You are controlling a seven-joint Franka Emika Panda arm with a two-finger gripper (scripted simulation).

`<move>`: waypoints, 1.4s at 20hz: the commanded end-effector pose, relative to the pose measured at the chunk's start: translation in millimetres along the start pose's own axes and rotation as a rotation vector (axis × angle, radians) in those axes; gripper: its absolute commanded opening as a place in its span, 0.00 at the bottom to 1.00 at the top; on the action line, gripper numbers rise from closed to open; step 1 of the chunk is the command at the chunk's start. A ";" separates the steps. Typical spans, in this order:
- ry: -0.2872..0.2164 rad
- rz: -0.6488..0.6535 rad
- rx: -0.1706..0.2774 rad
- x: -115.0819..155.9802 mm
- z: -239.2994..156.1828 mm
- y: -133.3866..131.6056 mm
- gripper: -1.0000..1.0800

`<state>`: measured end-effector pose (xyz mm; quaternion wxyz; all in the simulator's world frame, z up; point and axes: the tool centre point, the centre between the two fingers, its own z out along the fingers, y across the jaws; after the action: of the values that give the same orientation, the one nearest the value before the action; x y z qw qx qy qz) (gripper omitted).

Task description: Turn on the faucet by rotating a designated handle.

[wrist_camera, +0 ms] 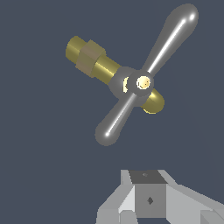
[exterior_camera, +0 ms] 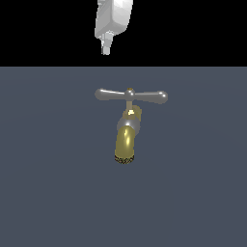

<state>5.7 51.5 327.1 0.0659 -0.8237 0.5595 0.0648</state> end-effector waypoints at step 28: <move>0.187 0.543 0.014 34.2 128.5 -75.2 0.00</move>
<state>83.0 71.1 198.4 0.0003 -0.6480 0.7616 0.0017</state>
